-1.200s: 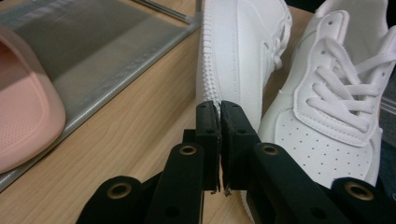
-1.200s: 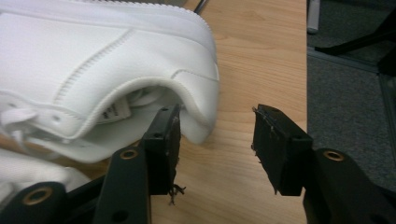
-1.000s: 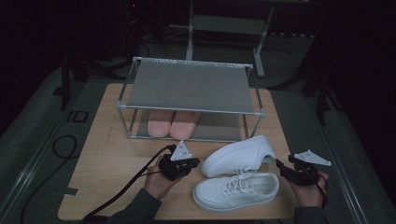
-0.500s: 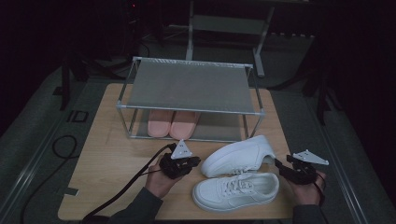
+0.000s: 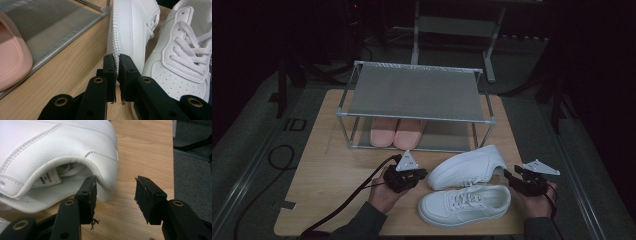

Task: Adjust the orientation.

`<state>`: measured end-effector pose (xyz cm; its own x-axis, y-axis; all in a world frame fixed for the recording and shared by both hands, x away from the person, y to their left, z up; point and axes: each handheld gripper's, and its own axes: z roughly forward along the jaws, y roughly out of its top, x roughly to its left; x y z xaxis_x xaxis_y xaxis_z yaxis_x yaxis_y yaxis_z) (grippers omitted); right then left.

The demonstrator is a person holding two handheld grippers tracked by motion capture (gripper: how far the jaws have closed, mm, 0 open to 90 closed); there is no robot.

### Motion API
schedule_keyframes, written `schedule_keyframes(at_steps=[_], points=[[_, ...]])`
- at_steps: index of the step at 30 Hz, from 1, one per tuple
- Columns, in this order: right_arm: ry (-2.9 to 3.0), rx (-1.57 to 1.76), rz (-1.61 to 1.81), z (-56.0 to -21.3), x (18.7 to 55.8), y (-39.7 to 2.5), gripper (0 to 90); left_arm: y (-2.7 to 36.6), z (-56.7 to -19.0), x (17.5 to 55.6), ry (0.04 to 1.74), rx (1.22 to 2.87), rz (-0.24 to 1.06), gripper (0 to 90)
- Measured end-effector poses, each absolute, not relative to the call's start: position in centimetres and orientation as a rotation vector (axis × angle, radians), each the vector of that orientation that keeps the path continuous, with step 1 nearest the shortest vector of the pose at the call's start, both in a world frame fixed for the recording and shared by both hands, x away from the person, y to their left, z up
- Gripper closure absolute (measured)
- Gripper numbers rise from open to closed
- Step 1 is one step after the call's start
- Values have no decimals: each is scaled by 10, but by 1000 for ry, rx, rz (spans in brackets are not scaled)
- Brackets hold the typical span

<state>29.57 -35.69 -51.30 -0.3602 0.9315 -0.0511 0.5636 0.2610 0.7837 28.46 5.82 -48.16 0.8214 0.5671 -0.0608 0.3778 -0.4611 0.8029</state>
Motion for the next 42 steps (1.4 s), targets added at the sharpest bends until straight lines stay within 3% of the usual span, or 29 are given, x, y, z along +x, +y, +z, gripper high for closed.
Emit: schedule_keyframes(at_steps=[5, 17, 31, 42], points=[[2047, 1346, 909, -520, 300, -354, 522, 58, -482, 284, 692, 2110, 267, 846], [2082, 1295, 902, -527, 307, -348, 708, 63, -484, 283, 699, 2106, 268, 845], [2088, 1236, 847, -515, 306, -342, 752, 66, -485, 284, 711, 2106, 262, 845], [2118, 1160, 832, -484, 297, -333, 778, 67, -485, 290, 724, 2105, 262, 845]])
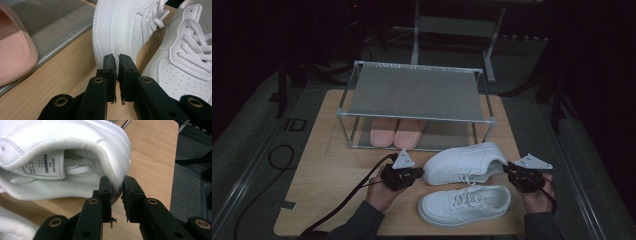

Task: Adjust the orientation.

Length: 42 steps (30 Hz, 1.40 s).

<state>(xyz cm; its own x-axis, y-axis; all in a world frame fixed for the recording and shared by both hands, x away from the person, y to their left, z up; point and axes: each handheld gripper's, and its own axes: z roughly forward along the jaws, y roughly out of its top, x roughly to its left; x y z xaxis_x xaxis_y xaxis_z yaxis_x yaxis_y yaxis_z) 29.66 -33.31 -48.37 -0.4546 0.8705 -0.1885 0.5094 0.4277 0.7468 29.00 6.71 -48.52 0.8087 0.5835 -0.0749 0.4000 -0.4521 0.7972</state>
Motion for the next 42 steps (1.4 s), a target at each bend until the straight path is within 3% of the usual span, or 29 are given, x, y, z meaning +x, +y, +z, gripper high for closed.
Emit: schedule_keyframes(at_steps=[5, 23, 34, 42], points=[[2159, 1150, 826, -466, 293, -328, 787, 65, -488, 295, 734, 2108, 258, 845], [2247, 1348, 791, -451, 291, -328, 782, 58, -499, 324, 802, 2113, 260, 857], [2206, 1377, 832, -469, 304, -337, 758, 49, -493, 325, 769, 2133, 325, 883], [2171, 1339, 871, -475, 313, -334, 652, 48, -495, 327, 785, 2131, 354, 895]])
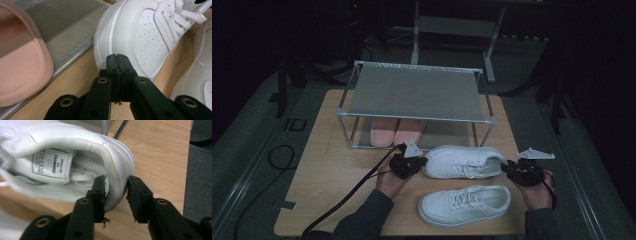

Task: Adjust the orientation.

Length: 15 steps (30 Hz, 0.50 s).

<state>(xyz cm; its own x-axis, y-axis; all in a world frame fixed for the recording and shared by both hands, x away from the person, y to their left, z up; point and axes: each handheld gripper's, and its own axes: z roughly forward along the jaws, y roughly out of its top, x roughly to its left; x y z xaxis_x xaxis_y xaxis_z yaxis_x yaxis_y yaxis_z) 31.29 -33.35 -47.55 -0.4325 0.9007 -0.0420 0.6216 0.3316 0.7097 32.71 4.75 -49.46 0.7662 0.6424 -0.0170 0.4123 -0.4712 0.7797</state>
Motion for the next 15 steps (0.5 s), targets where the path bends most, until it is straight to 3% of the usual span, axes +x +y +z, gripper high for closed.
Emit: schedule_keyframes(at_steps=[8, 15], points=[[2162, 1385, 867, -476, 318, -334, 722, 48, -495, 327, 779, 2140, 359, 897], [2182, 1448, 915, -471, 315, -341, 732, 46, -494, 319, 746, 2170, 354, 893]])
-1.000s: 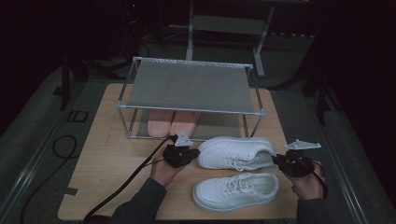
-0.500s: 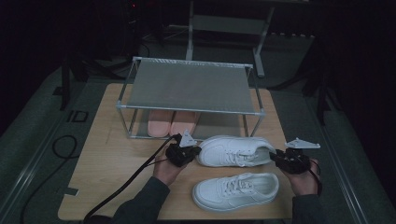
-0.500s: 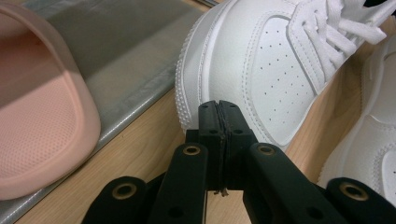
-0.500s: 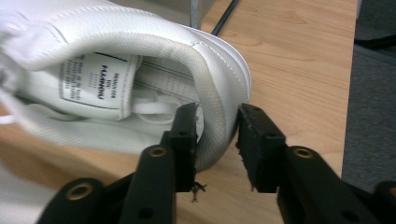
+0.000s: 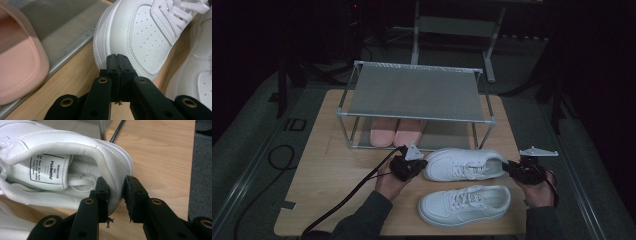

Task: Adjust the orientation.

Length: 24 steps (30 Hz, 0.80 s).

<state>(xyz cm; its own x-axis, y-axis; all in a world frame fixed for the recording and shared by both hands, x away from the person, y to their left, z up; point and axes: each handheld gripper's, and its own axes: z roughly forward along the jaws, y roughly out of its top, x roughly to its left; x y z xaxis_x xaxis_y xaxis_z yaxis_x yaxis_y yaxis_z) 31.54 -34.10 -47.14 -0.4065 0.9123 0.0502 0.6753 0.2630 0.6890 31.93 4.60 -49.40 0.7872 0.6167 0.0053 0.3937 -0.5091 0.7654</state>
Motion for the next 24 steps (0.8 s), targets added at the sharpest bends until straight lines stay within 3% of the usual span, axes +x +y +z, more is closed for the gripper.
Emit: schedule_keyframes(at_steps=[24], points=[[2287, 1503, 851, -460, 312, -331, 711, 50, -491, 310, 733, 2151, 339, 878]])
